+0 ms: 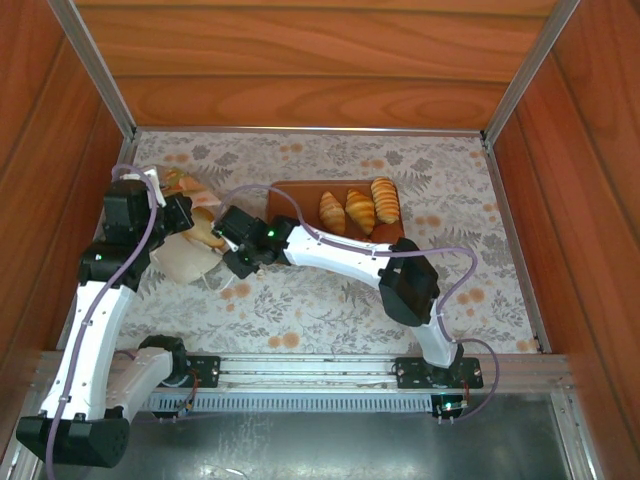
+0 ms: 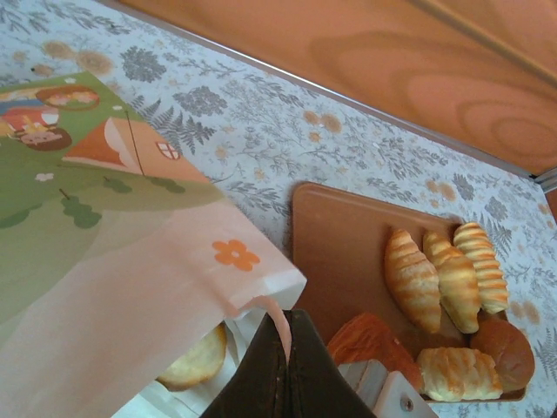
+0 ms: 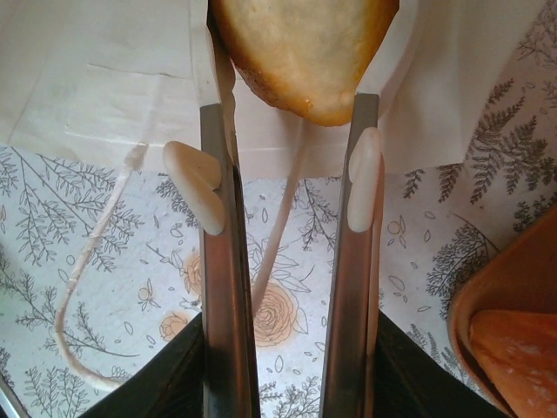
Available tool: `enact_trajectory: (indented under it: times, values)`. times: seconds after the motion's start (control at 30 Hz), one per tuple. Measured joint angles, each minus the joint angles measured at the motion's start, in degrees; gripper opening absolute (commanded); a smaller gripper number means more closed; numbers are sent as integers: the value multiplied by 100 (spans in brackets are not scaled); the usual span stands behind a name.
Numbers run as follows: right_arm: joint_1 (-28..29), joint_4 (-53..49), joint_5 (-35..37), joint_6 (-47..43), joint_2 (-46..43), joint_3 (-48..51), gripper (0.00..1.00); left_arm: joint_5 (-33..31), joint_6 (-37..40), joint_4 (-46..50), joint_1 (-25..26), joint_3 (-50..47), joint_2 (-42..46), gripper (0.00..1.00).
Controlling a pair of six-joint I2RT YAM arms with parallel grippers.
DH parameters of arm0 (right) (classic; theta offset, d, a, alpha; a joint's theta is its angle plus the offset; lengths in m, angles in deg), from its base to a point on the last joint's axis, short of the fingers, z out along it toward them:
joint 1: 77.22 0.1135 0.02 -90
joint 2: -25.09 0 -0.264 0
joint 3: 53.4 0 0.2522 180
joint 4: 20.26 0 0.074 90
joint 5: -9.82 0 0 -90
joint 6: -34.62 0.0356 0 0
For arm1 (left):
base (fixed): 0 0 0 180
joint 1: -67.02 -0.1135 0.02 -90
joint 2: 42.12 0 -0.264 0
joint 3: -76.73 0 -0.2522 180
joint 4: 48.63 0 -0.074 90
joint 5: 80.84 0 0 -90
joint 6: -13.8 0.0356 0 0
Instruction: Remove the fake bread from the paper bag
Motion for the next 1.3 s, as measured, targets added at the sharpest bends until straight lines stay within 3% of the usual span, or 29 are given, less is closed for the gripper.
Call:
enact_trajectory:
  times: [0.37, 0.83, 1.3]
  values:
    - [0, 267, -356, -24, -994, 658, 39, 20, -35, 35, 0, 122, -155, 0]
    - [0, 330, -835, -59, -1631, 1346, 38, 55, -387, -37, 0, 133, -348, 0]
    - [-2, -17, -850, -201, -3202, 2286, 35, 48, -577, -234, 0, 133, -540, 0]
